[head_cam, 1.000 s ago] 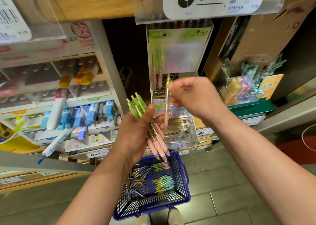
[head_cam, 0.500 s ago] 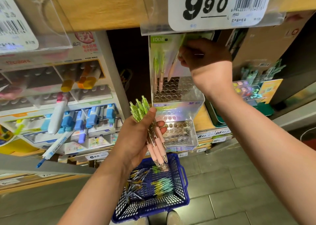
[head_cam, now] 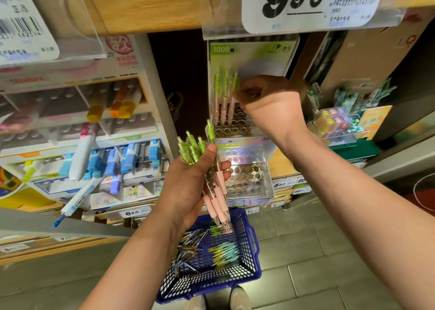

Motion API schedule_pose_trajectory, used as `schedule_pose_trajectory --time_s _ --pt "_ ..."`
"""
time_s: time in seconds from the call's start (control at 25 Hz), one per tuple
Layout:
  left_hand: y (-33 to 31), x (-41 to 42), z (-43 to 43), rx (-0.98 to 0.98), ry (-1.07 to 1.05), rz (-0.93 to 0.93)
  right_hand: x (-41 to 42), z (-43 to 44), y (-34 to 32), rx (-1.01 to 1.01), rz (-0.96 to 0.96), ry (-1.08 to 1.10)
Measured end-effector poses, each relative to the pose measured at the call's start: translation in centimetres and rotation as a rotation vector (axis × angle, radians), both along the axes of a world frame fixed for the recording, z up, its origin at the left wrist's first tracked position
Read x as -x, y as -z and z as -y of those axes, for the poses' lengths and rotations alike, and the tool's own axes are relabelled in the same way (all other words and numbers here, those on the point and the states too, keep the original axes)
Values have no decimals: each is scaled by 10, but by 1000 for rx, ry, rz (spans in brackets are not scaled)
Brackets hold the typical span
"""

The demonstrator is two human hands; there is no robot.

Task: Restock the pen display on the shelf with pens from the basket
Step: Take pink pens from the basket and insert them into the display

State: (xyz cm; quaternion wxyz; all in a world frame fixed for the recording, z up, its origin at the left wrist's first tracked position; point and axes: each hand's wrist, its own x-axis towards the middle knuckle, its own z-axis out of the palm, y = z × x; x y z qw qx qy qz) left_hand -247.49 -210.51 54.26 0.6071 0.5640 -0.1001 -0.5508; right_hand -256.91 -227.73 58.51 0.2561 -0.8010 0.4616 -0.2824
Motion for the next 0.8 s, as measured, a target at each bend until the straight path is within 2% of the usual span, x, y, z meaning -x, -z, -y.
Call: schedule_pose_trajectory --time_s 0.12,0.28,0.4,0.52,0.68,0.8 --pt "-3 2 0 15 6 -18 12 -14 -1 -80 50 11" --pt "-11 4 2 43 41 -54 29 -46 3 -613 46 -306" --pt "-15 6 4 51 48 -60 31 -53 9 -872 240 -307" --pt "-16 9 5 49 38 -69 32 -51 12 -887 339 -223" --pt "-15 12 6 75 -15 -112 36 -42 4 -880 584 -179" --pt "-14 12 5 48 -43 -120 39 -27 -7 -734 700 -65"
